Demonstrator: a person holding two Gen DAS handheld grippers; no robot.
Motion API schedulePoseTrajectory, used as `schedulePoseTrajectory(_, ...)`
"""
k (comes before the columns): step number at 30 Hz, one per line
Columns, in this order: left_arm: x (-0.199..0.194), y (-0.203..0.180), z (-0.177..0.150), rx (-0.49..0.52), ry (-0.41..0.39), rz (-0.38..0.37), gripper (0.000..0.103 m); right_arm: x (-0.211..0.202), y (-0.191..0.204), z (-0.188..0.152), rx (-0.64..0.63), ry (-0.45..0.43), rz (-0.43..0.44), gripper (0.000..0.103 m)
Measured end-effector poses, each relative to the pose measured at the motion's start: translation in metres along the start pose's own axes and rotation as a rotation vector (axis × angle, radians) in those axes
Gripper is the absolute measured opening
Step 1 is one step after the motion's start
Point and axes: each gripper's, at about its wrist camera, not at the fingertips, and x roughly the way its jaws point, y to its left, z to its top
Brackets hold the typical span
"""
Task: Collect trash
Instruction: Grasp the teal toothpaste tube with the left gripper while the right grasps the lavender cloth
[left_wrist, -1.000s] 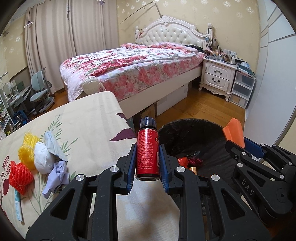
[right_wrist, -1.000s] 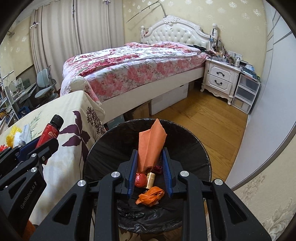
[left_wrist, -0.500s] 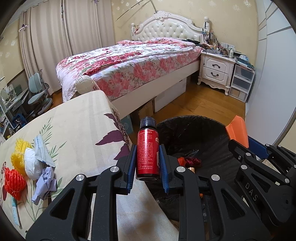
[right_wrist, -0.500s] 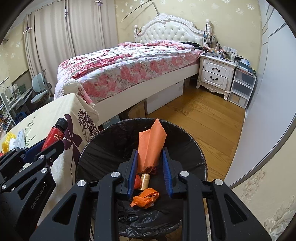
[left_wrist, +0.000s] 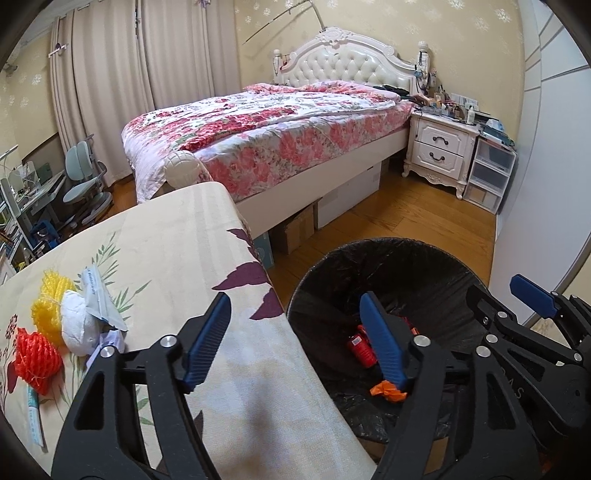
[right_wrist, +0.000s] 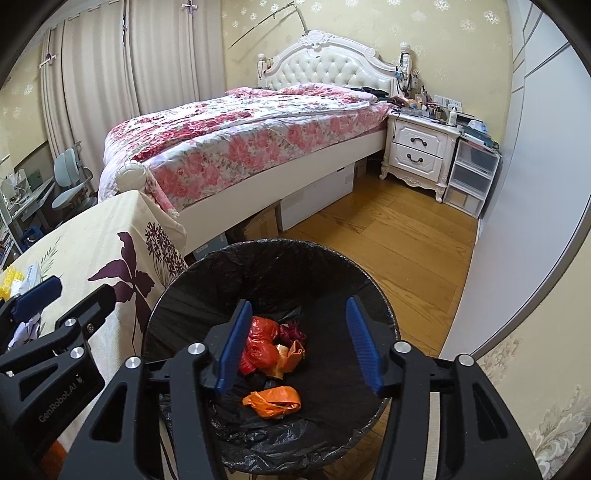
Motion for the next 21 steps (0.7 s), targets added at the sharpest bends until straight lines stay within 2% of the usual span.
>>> schedulePoseTrajectory(3, -0.004, 0.005, 0.0, -0.005, 0.0, 0.02, 0.076, -0.001, 0.001, 0.001, 0.001, 0.001, 0.001, 0.062)
schedulePoseTrajectory(9, -0.018, 0.032, -0.007, -0.049, 0.01, 0.055, 0.078, -0.008, 0.014, 0.001, -0.015, 0.002, 0.032, 0.063)
schedulePoseTrajectory(21, -0.052, 0.1, -0.039, -0.135, 0.036, 0.17, 0.078, -0.023, 0.071, -0.008, -0.105, 0.01, 0.145, 0.063)
